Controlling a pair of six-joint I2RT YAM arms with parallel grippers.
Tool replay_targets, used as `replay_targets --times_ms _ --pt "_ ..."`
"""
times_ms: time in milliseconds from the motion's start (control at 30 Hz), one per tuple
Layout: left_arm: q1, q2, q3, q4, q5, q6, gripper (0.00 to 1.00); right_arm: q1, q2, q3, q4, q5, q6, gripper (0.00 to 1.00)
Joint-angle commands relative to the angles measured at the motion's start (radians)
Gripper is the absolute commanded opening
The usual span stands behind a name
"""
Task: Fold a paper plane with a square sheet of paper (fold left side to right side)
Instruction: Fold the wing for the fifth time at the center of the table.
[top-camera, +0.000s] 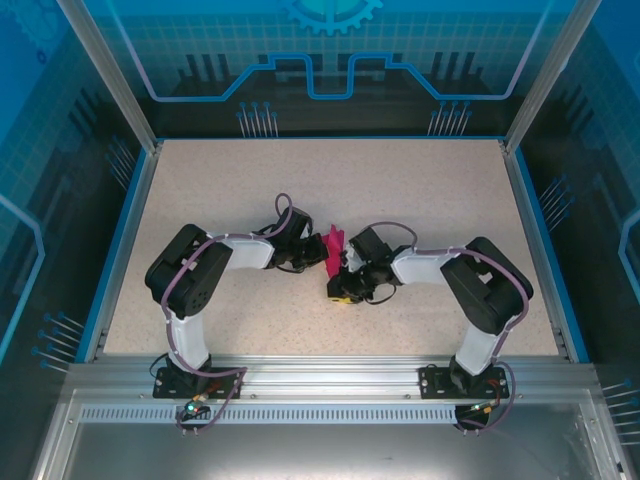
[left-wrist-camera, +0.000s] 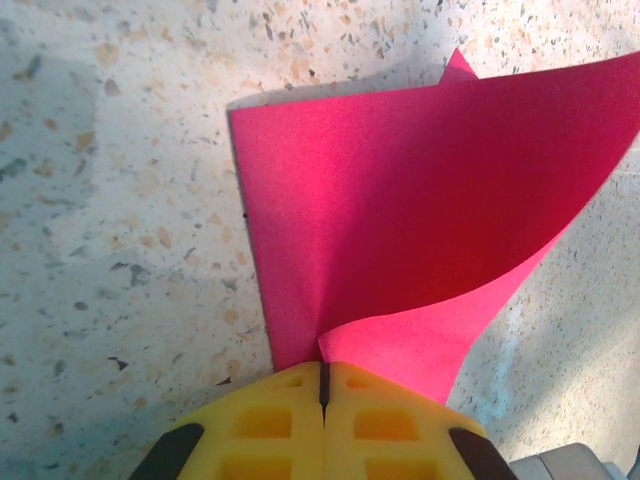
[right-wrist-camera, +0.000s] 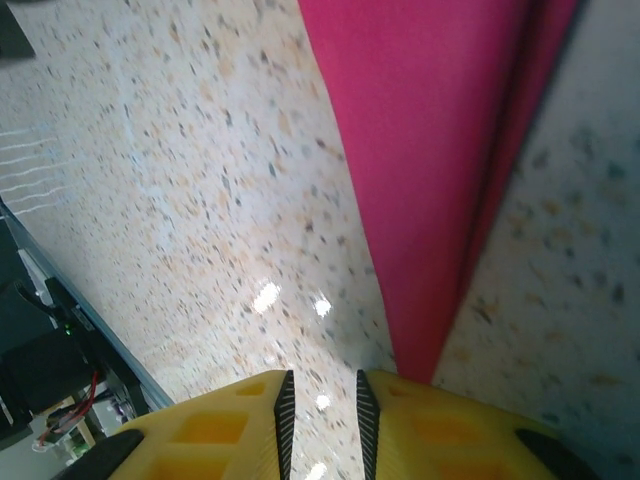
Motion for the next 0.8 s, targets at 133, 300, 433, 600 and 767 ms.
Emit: replay_targets --times_ms 133,300,433,600,767 --pt "0.038 0.047 -0.044 -0.130 -0.122 0.033 0.00 -0.011 -0.112 -0.029 -0.187 -0.046 -0.086 0.27" --pt "0.038 0.044 -0.049 -0.126 -0.123 0.031 0.00 -0.119 -0.180 0.057 -0.209 -0.062 -0.153 0.27" --pt "0.038 0.044 -0.053 -0.122 -0.120 0.029 0.00 -0.148 -0.093 0.162 -0.177 -0.053 -0.158 0.26" --pt "0.037 0.042 -0.053 -0.123 -0.120 0.030 0.00 -0.141 0.042 0.238 -0.069 -0.052 -0.084 0.23" --pt "0.038 0.042 -0.050 -0.127 -0.122 0.034 0.00 -0.135 0.122 0.245 -0.002 -0.053 -0.039 0.21"
